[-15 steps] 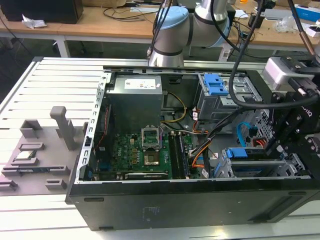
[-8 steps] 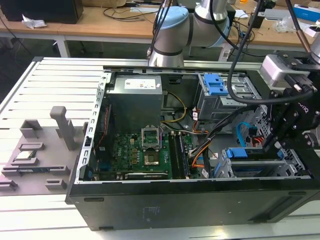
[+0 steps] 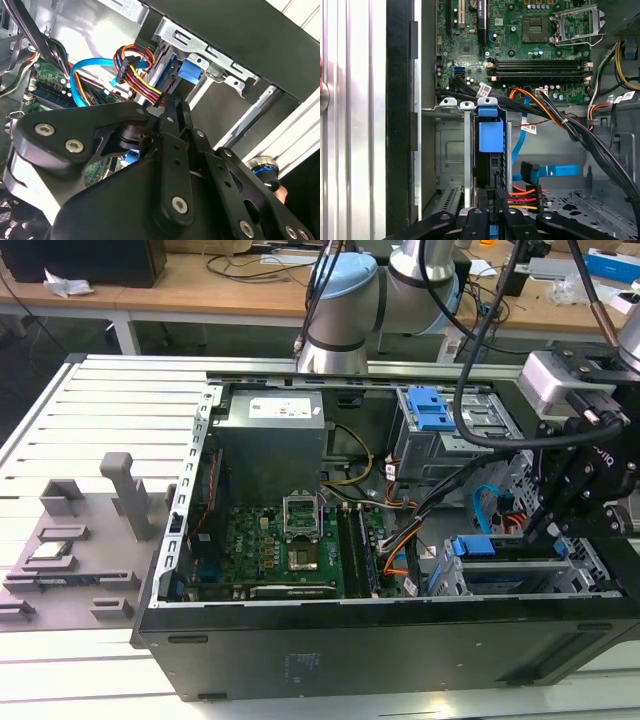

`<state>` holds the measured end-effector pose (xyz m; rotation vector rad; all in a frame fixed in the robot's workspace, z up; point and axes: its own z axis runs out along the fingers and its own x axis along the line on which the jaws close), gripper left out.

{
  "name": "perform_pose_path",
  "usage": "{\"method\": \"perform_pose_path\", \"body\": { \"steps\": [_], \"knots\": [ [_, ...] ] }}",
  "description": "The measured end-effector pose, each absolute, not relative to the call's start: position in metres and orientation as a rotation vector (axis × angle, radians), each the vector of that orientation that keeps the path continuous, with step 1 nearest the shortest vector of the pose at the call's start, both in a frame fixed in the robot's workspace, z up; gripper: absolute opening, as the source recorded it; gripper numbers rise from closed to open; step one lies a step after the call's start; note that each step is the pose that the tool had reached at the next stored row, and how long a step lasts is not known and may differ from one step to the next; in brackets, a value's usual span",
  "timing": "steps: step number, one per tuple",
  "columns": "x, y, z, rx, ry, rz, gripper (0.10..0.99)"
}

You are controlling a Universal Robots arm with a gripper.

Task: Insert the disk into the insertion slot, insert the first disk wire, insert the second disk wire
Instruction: 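Insert the first disk wire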

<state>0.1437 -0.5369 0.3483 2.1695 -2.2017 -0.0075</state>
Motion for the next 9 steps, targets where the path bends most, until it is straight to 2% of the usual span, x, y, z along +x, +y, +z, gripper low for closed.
{"method": "perform_pose_path", "body": {
  "steps": [9],
  "knots": [
    [0.1494, -0.5304, 0.3440, 2.169, -2.202, -0.008, 0.169]
  ]
}}
